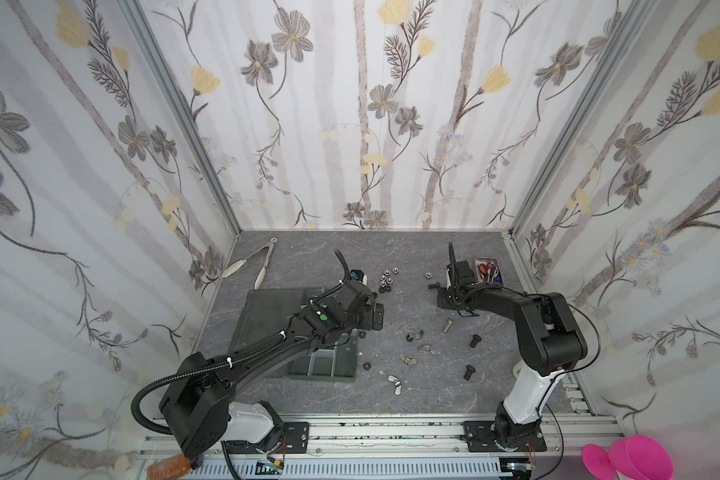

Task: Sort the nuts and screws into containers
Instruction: 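Grasp the second silver bolt with the right gripper, then carry the second silver bolt with the right gripper into the organizer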

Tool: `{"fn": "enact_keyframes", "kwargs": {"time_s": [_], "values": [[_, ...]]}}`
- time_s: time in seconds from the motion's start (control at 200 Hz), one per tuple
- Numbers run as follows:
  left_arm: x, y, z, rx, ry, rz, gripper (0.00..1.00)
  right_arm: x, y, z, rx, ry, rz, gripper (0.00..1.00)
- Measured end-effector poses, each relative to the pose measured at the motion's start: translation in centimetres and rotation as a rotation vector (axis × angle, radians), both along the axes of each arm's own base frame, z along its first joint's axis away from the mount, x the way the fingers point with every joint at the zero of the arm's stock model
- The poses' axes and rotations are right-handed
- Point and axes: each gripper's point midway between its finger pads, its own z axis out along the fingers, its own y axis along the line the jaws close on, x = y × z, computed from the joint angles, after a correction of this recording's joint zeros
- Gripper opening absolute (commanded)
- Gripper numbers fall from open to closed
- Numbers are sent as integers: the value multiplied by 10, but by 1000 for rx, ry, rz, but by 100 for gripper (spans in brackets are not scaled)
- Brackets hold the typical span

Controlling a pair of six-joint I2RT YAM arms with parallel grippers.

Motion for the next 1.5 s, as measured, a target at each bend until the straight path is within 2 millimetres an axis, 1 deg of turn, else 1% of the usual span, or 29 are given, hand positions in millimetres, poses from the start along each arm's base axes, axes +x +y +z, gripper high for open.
{"fn": "enact_keyframes", "kwargs": {"time_s": [0.2,0.32,0.42,0.53,0.605,0.684,0.709,0.744,0.784,0.819,0.869,0.894,0.934,0.994,1.214,1.289,1.324,1.404,1.499], "values": [[-1,5,11,-15,-28,14,100,-5,5,5,-3,4,15,19],[-2,10,19,-26,-51,23,100,-8,13,18,1,-14,33,19],[-4,15,21,-23,-62,34,100,-10,26,34,13,-50,65,19],[-6,23,29,-28,-86,50,100,-16,50,48,33,-79,118,19],[-8,27,30,-27,-95,57,100,-21,69,57,52,-93,154,19],[-13,34,32,-32,-107,64,100,-25,96,71,90,-117,213,18],[-14,36,33,-33,-110,67,100,-26,102,74,98,-123,223,19],[-16,39,35,-38,-117,71,100,-28,116,80,120,-133,255,19],[-18,42,37,-42,-122,76,100,-31,128,84,140,-138,278,19],[-20,46,39,-46,-128,83,100,-35,142,89,163,-142,310,19],[-22,50,42,-52,-136,90,100,-38,156,94,183,-145,338,19],[-24,53,43,-55,-140,96,100,-39,167,98,197,-151,359,19],[-26,58,46,-61,-147,107,100,-40,177,100,208,-155,377,19],[-30,65,49,-68,-156,122,100,-43,197,104,228,-157,415,18],[-42,87,55,-68,-177,165,100,-51,263,112,291,-154,529,17],[-45,93,56,-68,-181,178,100,-53,282,110,301,-150,560,17],[-46,96,57,-65,-182,182,100,-56,292,106,307,-138,580,17],[-48,100,57,-60,-182,190,100,-58,304,101,311,-127,599,18],[-50,104,56,-54,-180,198,100,-56,310,93,309,-115,598,19]]}}
